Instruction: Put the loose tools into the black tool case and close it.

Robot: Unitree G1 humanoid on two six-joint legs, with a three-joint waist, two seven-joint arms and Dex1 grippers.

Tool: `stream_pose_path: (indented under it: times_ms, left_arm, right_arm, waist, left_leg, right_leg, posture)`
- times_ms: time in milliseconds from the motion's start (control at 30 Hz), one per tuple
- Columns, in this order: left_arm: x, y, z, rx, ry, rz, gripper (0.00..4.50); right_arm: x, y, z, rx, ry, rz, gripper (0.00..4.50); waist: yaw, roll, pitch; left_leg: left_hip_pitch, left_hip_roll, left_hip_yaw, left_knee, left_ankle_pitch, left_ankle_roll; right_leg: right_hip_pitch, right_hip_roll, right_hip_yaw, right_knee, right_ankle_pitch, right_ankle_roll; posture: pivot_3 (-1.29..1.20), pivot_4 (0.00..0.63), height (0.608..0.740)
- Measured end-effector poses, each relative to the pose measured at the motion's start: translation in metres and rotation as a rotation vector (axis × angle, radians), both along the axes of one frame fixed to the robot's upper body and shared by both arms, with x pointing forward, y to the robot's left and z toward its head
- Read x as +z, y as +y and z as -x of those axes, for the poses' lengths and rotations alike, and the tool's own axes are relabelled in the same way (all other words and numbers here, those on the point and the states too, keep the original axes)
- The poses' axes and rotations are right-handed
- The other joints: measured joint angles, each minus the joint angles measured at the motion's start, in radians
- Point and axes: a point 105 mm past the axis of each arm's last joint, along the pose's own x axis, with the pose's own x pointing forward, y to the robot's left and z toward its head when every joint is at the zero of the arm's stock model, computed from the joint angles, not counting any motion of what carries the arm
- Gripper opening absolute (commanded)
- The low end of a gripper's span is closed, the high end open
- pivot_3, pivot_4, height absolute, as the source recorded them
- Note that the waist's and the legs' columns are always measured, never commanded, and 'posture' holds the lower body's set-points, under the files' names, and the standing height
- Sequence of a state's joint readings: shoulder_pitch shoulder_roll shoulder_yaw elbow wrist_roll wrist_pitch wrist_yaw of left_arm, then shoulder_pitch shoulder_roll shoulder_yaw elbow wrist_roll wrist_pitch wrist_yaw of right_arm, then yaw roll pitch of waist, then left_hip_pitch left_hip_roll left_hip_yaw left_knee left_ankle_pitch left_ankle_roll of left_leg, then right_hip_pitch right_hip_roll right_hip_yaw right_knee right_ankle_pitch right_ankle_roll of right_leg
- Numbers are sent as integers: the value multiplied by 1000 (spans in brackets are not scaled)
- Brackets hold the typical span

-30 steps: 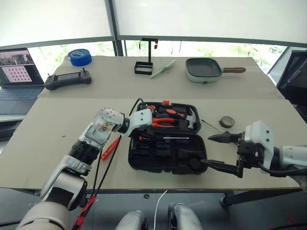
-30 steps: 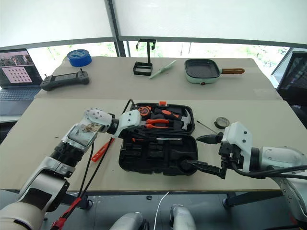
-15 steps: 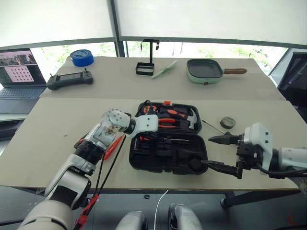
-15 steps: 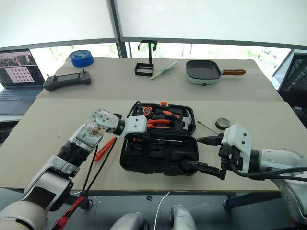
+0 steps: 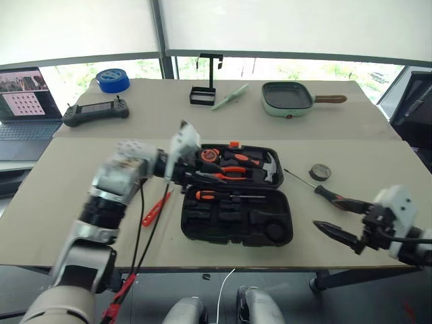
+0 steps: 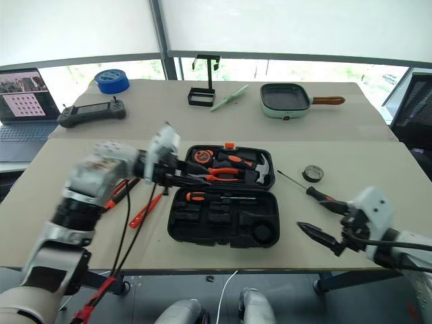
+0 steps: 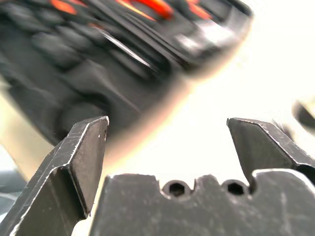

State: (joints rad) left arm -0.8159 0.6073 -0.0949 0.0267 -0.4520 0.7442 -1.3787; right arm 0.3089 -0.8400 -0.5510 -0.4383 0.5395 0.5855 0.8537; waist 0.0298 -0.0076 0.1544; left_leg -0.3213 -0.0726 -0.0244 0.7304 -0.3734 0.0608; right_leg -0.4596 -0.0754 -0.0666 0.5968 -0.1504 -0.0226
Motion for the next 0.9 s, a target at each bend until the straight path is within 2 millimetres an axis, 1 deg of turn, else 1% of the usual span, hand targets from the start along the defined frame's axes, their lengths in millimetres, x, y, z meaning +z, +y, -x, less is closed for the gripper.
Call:
stream_pose_path:
  times_ms: [33, 67, 133, 167, 267, 367, 400, 433, 500, 567, 667, 733, 767, 833, 900]
  left_arm:
    - [9, 6, 9, -18, 18, 10, 3177]
    - [15, 12, 17, -32, 35, 16, 3602]
    - [21, 16, 30, -60, 44, 9, 4215]
    - [21, 16, 35, -79, 45, 3, 4452]
    - [21, 11, 44, -116, 39, -10, 4452]
    - [20, 6, 46, -133, 25, -17, 4452]
    - [20, 4, 48, -140, 13, -23, 4452]
    - [20, 3, 48, -145, 6, -24, 4452]
    - [19, 1, 48, -146, -20, -31, 4452]
    - [19, 0, 48, -148, -44, -37, 4452]
    - [18, -1, 46, -133, -74, -46, 4452]
    - [19, -1, 46, -131, -86, -46, 4452]
    - [19, -1, 45, -127, -88, -46, 4500]
    - [18, -1, 45, -121, -92, -51, 4500]
    - [16, 0, 43, -113, -107, -60, 4500]
  right_arm:
    - [-4, -11, 5, -37, 20, 10, 4500]
    - [-8, -21, 8, -71, 35, 19, 4500]
    - [-8, -33, 8, -108, 40, 38, 4500]
    - [-6, -37, 4, -116, 31, 43, 4500]
    - [5, -42, -13, -114, -10, 78, 4500]
    - [6, -43, -39, -106, -27, 102, 4500]
    - [1, -42, -48, -99, -19, 111, 4500]
    - [-1, -42, -52, -98, -12, 114, 4500]
    - [-13, -44, -72, -93, 21, 146, 4500]
    - [-21, -46, -84, -99, 45, 170, 4500]
    - [-31, -50, -98, -108, 78, 163, 4500]
    - [-36, -50, -102, -99, 108, 135, 4500]
    - [-37, -51, -103, -92, 121, 121, 3986]
    - [-39, -50, -104, -66, 131, 108, 3550]
    - [-40, -48, -105, -33, 132, 97, 2768]
  waist:
    - [-2, 0, 0]
    - [-5, 0, 0]
    - [-13, 1, 0]
    - [-16, 1, 0]
    - [-19, 1, 0]
    - [-25, 0, 0]
    - [-26, 0, 0]
    - [-26, 0, 0]
    - [-27, 1, 1]
    - [-25, 1, 1]
    - [-22, 1, 1]
    - [-22, 1, 1]
    - [-24, 1, 1]
    - [-25, 1, 1]
    - [-27, 1, 1]
  left_leg:
    - [0, 0, 0, 0, 0, 0]
    - [3, 0, 0, 0, 0, 0]
    - [5, 0, 1, 0, 0, -1]
    - [6, 0, 2, 0, 0, -1]
    - [7, 0, 2, -1, 1, -3]
    - [8, 0, 3, -2, 2, -4]
    - [8, 0, 3, -2, 2, -4]
    - [8, 0, 3, -2, 2, -4]
    - [6, 0, 4, -2, 2, -4]
    - [6, 0, 4, -2, 2, -4]
    - [5, 0, 3, -2, 2, -4]
    - [5, 0, 3, -2, 2, -4]
    - [5, 0, 3, -2, 2, -4]
    - [6, 0, 3, -2, 2, -4]
    - [6, 0, 3, -2, 2, -4]
  right_leg:
    - [0, 0, 0, 0, 0, 0]
    - [2, 0, 0, 0, 0, 0]
    - [5, 0, 2, 0, 0, 0]
    - [6, 0, 4, 0, 0, 0]
    - [6, 1, 5, 0, 0, 0]
    - [5, 1, 6, 2, 0, -1]
    - [4, 1, 6, 3, 0, -2]
    - [3, 1, 6, 4, 0, -2]
    - [2, 0, 5, 5, -1, -3]
    - [2, -1, 4, 4, -1, -3]
    - [2, -1, 4, 4, -1, -3]
    - [2, -1, 3, 4, -1, -3]
    - [2, -1, 3, 3, -1, -3]
    - [2, -1, 3, 3, -1, -3]
    - [3, -1, 3, 3, 0, -3]
  posture:
    - [0, 150, 740]
    - [0, 150, 740]
    - [0, 150, 740]
    - [0, 150, 740]
    - [0, 150, 740]
    - [0, 150, 740]
    - [0, 150, 740]
    - [0, 150, 740]
    - [0, 150, 740]
    - [0, 150, 740]
    - [0, 150, 740]
    - [0, 150, 740]
    - [0, 150, 740]
    - [0, 150, 740]
    - [0, 150, 740]
